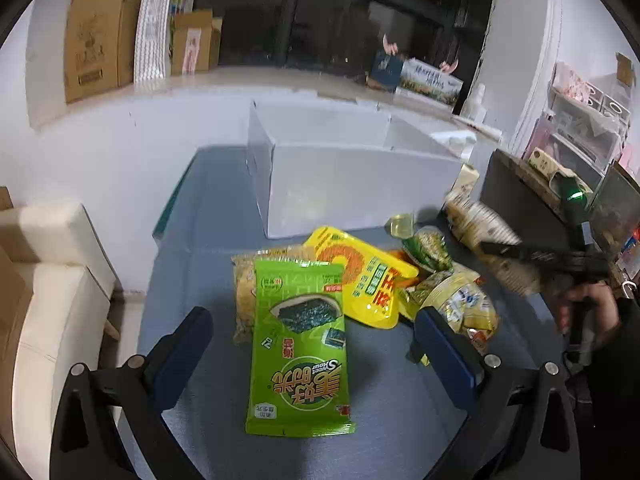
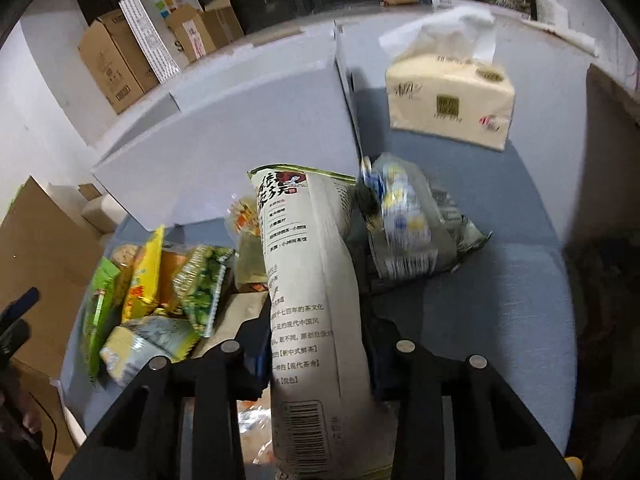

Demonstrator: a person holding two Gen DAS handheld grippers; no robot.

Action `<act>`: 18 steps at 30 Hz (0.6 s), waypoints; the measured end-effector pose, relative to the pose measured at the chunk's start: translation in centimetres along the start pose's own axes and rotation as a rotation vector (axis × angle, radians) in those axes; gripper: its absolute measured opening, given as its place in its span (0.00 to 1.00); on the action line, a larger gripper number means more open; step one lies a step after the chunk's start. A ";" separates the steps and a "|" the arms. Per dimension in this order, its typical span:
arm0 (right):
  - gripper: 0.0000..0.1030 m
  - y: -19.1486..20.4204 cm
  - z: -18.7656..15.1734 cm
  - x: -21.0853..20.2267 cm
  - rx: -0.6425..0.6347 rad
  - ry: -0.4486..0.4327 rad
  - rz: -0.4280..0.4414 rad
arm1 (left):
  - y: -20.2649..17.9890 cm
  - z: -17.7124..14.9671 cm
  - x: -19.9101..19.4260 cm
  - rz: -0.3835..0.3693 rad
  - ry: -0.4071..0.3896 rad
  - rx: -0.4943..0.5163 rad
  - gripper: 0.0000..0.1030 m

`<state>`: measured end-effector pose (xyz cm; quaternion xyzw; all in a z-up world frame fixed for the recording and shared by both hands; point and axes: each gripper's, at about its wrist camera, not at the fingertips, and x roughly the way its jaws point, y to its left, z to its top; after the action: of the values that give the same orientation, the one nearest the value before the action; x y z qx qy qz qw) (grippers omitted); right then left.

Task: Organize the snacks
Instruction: 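Grasp another green seaweed pack with the left tool while the right tool grasps a long white bag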

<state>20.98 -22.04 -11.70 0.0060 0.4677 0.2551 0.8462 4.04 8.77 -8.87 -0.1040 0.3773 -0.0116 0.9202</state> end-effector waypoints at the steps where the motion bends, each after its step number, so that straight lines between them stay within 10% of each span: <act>1: 0.39 0.2 0.1 -0.8 -0.009 -0.017 -0.007 | 0.2 0.1 0.8 -0.009 0.025 -0.006 1.00; 11: 0.39 2.6 -1.3 -9.8 -0.037 -0.191 0.028 | 0.6 -0.7 8.1 0.008 0.205 0.006 0.99; 13: 0.39 2.9 -1.9 -10.6 -0.042 -0.199 0.023 | 0.5 -0.9 8.6 0.034 0.215 0.022 0.94; 15: 0.39 3.0 -2.4 -11.1 -0.034 -0.204 0.037 | 0.4 -1.1 8.4 0.065 0.219 0.033 0.68; 18: 0.39 3.5 -3.0 -11.5 -0.041 -0.210 0.037 | 0.7 -0.9 7.5 0.023 0.200 0.020 0.66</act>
<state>12.18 -24.70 -3.46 0.0243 0.3709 0.2782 0.8857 8.74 8.53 -14.83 -0.0885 0.4682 -0.0151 0.8791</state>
